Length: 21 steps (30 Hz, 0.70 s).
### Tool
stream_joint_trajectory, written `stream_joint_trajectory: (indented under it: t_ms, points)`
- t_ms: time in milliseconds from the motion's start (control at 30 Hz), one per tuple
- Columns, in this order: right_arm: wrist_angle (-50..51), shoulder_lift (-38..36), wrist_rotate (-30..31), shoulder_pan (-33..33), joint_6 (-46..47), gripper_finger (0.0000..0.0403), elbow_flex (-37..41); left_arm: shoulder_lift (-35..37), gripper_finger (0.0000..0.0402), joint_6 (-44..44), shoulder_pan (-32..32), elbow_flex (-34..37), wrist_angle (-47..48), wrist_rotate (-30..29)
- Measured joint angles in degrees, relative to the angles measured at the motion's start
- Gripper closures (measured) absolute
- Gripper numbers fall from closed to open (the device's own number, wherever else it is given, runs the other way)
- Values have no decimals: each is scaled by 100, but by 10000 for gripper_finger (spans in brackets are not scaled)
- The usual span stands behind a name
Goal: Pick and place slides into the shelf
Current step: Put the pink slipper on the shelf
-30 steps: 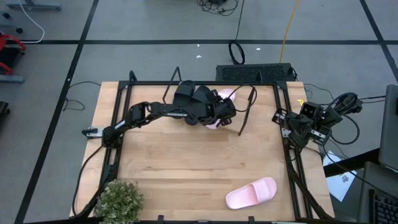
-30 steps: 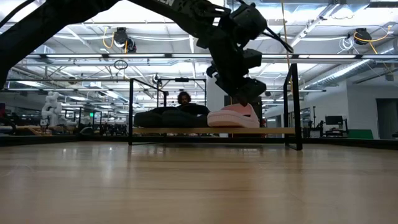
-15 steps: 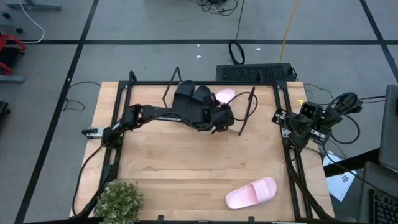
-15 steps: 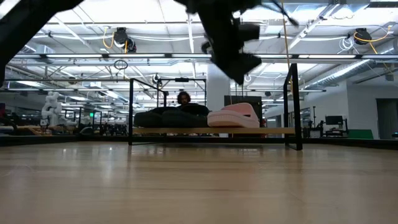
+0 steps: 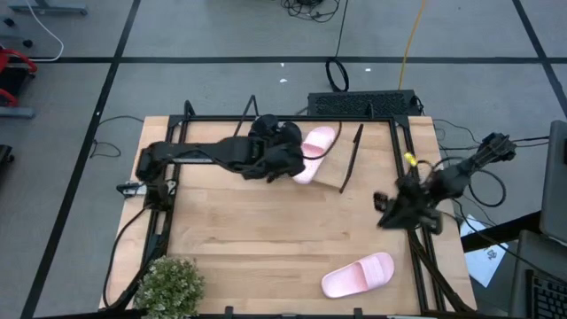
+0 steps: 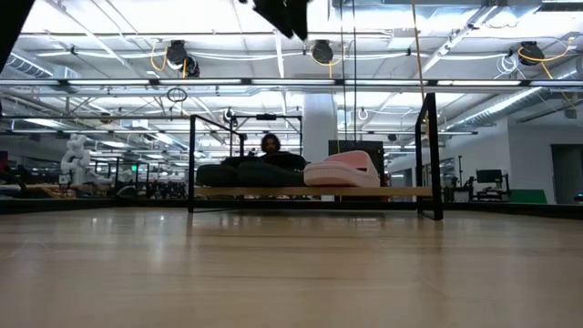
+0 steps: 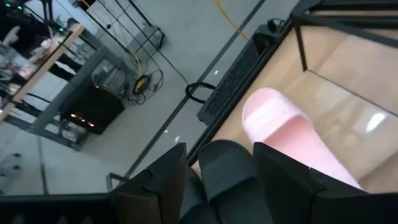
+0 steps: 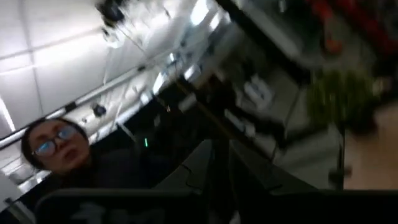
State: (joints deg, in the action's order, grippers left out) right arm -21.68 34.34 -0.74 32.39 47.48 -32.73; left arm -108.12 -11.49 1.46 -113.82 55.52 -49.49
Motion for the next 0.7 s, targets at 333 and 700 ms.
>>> stream_joint_trajectory:
  t_ms: [333,700]
  points:
    - [155,1349,-213,827,3053,358,0,707,213,66,363,0,233,352]
    - [-1845,3134,1134,1717,4805,358,0,1006,213,-114,912,0,1151,902]
